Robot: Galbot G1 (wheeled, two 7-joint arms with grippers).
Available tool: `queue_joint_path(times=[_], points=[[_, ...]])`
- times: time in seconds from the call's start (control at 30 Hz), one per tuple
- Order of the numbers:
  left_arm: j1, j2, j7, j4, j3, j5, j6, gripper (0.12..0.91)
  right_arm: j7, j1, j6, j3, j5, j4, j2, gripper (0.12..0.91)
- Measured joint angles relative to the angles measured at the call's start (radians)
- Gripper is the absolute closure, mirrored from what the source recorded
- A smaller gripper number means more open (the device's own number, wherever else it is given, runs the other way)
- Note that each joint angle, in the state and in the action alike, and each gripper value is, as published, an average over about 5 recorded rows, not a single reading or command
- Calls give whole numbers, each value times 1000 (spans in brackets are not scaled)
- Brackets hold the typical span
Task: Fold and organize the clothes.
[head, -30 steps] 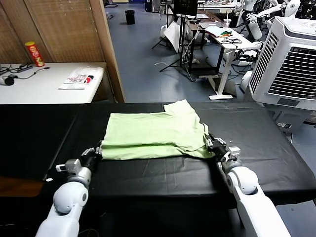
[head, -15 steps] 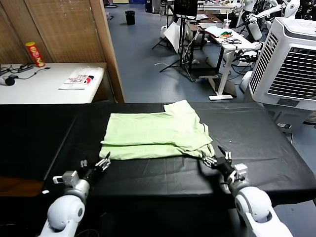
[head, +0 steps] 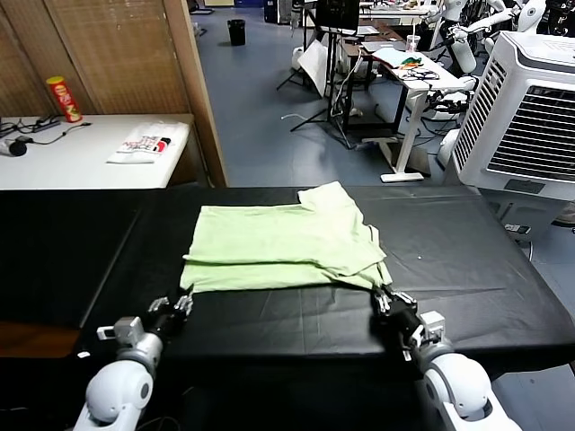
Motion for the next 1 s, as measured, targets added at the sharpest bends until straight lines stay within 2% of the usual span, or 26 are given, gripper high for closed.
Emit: queue_joint_path(times=[0.07,0.13,0.4,0.77,0.9,1.0], points=[[7,5,-6,-8,0,5,5,892,6,-14,-22,8,7,21,-8,891],[18,13,-16,-23,-1,15,12,901,10,-31,-43,16,14,44,-17,891],[121,41,-41,-135,-23,49,38,904,14,-142,-77,63,19,136,-43,891],[343,43,-38,-299,-85,76,40,904,6,-323,-84,120,-21,234,-25,879],[404,40,-42,-329,-100,75,49,900,2,-356,-84,125,-22,257,-23,730],[433,35,-51,-349,-109,72,59,829,-3,-378,-86,134,-22,281,-26,564]])
